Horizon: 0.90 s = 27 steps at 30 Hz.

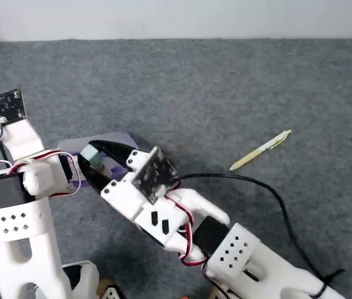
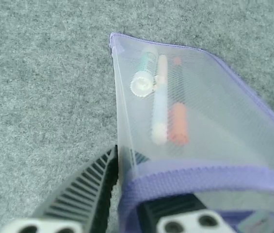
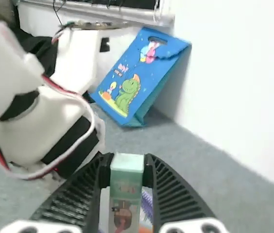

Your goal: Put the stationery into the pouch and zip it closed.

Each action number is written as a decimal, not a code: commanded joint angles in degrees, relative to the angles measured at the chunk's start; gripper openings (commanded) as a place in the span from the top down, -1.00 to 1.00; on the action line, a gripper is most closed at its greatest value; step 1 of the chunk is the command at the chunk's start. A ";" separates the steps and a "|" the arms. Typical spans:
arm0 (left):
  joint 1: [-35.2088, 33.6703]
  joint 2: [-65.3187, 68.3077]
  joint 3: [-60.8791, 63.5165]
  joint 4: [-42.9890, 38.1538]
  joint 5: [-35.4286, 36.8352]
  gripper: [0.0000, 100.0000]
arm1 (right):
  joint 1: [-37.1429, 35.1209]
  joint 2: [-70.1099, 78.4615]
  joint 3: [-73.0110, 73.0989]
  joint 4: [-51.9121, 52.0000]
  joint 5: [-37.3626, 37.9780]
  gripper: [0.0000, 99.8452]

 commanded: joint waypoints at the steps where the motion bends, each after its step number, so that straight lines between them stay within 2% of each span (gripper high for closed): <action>1: -0.18 -0.35 -0.48 -1.14 0.35 0.97 | -0.40 -1.45 2.37 -7.78 2.46 0.98; 9: -0.18 -0.35 -0.31 -1.14 0.35 0.97 | -0.40 -1.27 3.87 -12.18 2.55 0.98; 16: -0.18 -0.35 -0.31 -1.23 0.35 0.97 | -0.13 5.85 3.87 -15.25 2.64 0.98; 22: -0.18 -0.35 -0.22 -1.14 0.35 0.97 | 1.71 8.84 3.96 -14.29 4.84 0.98; 24: -0.18 -0.35 -0.22 -1.14 0.35 0.97 | 2.24 8.31 4.22 -11.30 9.14 0.91; 27: -0.18 -0.35 -0.22 -1.14 0.35 0.97 | 3.21 6.81 4.40 -10.77 9.49 0.70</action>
